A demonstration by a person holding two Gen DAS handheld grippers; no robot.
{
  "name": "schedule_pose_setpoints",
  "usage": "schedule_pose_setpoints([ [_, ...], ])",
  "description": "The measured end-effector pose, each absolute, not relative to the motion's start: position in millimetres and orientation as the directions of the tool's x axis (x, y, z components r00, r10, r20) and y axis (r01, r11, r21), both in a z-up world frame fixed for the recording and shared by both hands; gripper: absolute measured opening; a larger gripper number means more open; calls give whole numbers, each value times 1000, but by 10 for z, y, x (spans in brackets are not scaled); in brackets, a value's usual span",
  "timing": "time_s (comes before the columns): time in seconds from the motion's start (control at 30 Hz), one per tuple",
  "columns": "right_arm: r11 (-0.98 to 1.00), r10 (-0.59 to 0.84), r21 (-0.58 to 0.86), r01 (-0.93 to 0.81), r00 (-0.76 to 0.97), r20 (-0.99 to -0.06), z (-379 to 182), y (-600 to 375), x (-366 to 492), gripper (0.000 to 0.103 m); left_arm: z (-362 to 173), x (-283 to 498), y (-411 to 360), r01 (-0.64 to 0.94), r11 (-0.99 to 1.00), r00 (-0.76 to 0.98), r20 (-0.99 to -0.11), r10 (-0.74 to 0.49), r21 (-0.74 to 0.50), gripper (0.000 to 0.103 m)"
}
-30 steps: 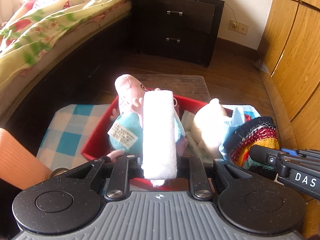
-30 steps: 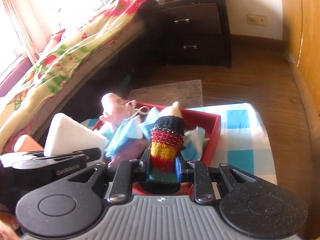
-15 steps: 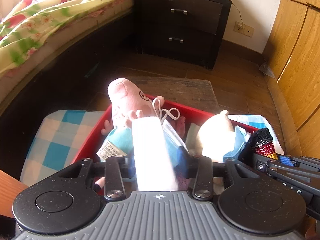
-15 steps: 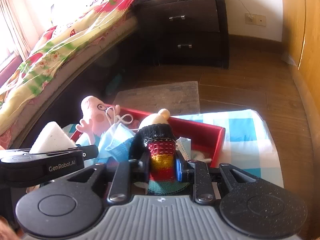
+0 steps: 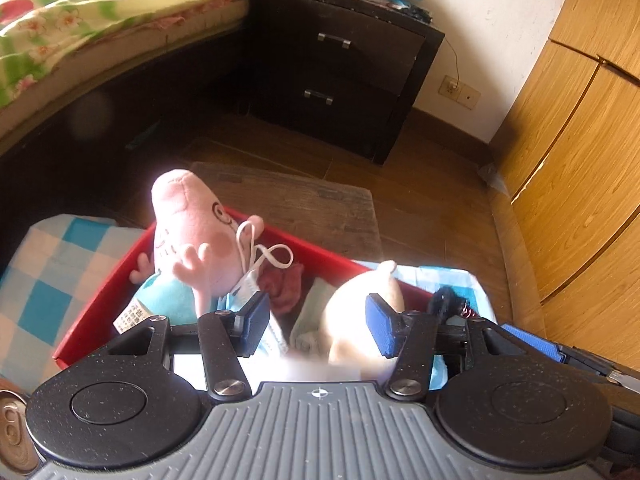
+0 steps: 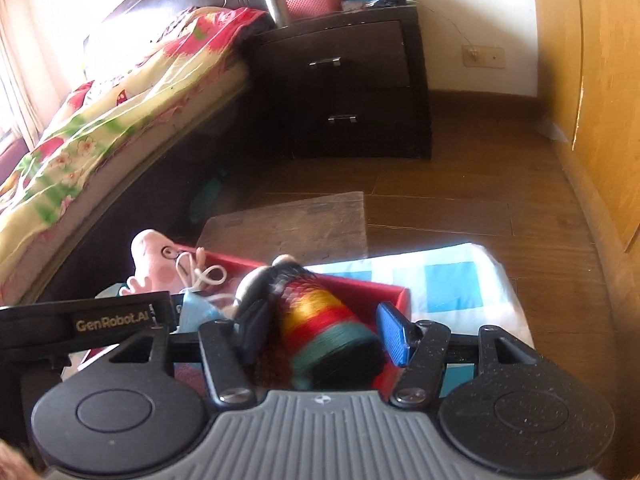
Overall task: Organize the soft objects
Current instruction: 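Release the white block into the red box with the left gripper while the right releases the cap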
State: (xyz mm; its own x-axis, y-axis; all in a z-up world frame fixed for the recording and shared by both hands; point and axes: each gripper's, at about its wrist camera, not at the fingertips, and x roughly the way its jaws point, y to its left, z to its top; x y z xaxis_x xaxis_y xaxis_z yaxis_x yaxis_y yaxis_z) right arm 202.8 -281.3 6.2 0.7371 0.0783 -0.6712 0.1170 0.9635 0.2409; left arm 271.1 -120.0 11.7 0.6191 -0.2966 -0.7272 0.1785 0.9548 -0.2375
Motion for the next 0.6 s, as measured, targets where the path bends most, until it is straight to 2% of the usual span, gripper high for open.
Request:
schedule_pose_setpoints([
  [0.13,957,97,264,121,726,-681,74,-2857,2010,37,205,2656,-1194,176,957,630,-721,-290,-231,58],
  [0.33,949,95,283,140,730,-677,172,-2890,1910,37,335,2438,-1115,154,976,662,-717,-218,-155,63],
  [0.6,952,102,284,115,756,-647,409,-2687,1630,37,446,2095,-889,126,982,673,-716,-188,-140,64],
])
